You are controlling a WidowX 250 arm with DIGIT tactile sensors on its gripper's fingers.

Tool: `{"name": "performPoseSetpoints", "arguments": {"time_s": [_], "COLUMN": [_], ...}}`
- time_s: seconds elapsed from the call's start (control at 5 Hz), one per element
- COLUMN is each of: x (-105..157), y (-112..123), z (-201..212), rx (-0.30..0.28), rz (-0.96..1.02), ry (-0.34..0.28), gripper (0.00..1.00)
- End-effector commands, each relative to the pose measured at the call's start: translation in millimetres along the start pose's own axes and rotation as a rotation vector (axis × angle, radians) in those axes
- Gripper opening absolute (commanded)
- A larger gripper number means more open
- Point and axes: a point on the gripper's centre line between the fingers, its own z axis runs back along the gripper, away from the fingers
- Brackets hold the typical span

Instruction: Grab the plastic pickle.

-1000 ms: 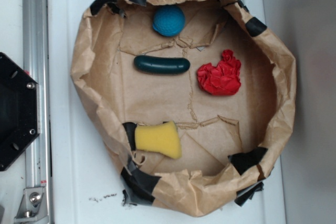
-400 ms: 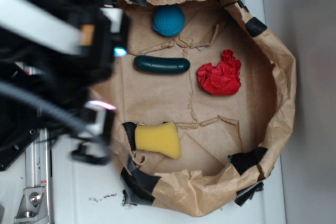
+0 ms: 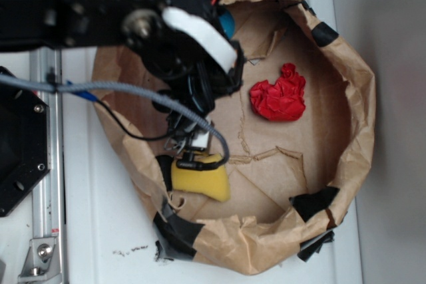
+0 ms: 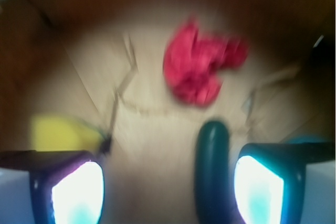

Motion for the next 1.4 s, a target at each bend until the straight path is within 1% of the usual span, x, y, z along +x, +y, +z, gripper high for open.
{"name": "performPoseSetpoints", "arguments": {"time_s": [0.0,0.2,0.4,0.6,0.8,1.0,1.2], "x": [-31.6,-28.3,-20.5,-11.2,15.4,38.3,52.8], "y": [35.7,45.6,38.1,29.1,18.8,8.3,-7.6], "z": [-33.5,-47.9,-47.4,-21.9,22.7,69.9,102.0], "rx": [0.063,0.057,0.079,0.072,0.105,0.075,0.054], "rz": [0.021,0.065,0.005,-0.051,-0.12,-0.158,-0.158], "ry": [0.114,0.131,0.117,0.062,-0.016,-0.105,-0.116], "gripper": [1.0,1.0,0.0,0.0,0.0,0.0,0.0]}}
